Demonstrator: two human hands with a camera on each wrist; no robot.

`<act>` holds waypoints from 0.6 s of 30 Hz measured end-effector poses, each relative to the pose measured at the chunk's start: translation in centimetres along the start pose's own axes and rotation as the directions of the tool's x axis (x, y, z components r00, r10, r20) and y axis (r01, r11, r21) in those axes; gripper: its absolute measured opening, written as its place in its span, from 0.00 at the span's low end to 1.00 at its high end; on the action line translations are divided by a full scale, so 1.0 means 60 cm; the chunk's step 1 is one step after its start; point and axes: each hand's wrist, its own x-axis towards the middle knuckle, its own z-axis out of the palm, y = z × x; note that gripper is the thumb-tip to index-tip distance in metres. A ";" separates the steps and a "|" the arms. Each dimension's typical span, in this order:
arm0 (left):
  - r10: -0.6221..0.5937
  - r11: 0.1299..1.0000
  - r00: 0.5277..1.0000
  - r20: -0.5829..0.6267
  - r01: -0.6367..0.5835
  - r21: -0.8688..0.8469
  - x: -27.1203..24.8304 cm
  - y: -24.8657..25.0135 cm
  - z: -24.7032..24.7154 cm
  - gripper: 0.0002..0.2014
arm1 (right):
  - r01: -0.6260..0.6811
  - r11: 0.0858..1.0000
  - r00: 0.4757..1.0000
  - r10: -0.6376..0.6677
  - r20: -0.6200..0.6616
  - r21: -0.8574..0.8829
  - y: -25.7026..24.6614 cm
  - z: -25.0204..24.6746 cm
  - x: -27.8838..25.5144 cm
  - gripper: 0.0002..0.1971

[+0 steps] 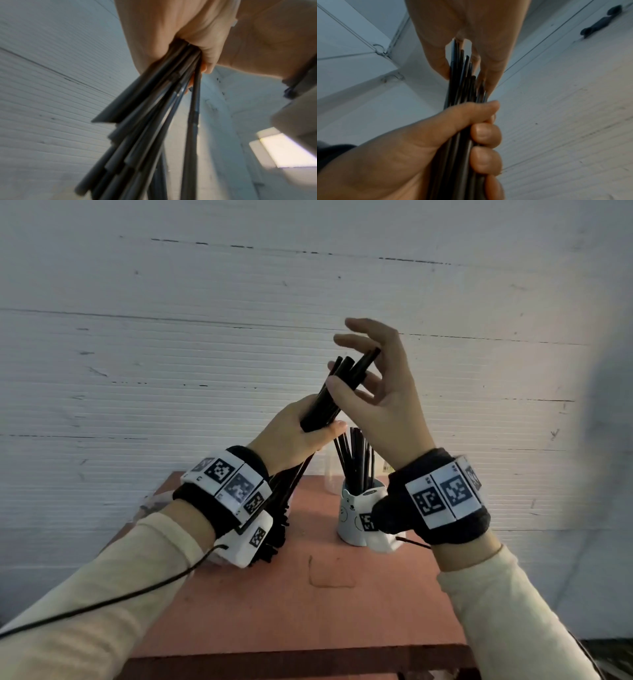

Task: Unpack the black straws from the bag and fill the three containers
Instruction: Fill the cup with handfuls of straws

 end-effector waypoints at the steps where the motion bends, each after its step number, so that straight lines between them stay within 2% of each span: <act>1: 0.015 0.999 1.000 -0.014 -0.016 -0.050 0.003 0.012 0.004 0.11 | 0.019 1.000 1.000 -0.019 0.007 -0.005 -0.009 -0.002 0.008 0.26; 4: 0.011 0.980 1.000 -0.021 -0.015 -0.199 0.008 0.031 0.023 0.08 | 0.054 0.995 0.998 -0.051 0.040 -0.085 -0.020 -0.007 0.025 0.26; 6: -0.060 0.956 0.998 -0.012 0.054 -0.290 0.002 0.024 0.043 0.06 | 0.041 0.989 0.998 -0.032 0.061 -0.144 -0.012 -0.007 0.022 0.23; 10: -0.181 0.883 0.983 0.006 0.165 -0.440 -0.026 -0.014 0.085 0.16 | -0.103 0.959 0.988 0.129 0.085 -0.264 0.031 -0.003 -0.015 0.18; 15: -0.406 0.809 0.908 0.108 0.411 -0.421 -0.059 -0.064 0.123 0.16 | -0.153 0.884 0.937 0.272 0.219 -0.442 0.081 -0.001 -0.067 0.13; 18: -0.413 0.793 0.903 0.120 0.421 -0.439 -0.064 -0.067 0.129 0.14 | -0.108 0.887 0.957 0.214 0.194 -0.449 0.091 -0.004 -0.073 0.14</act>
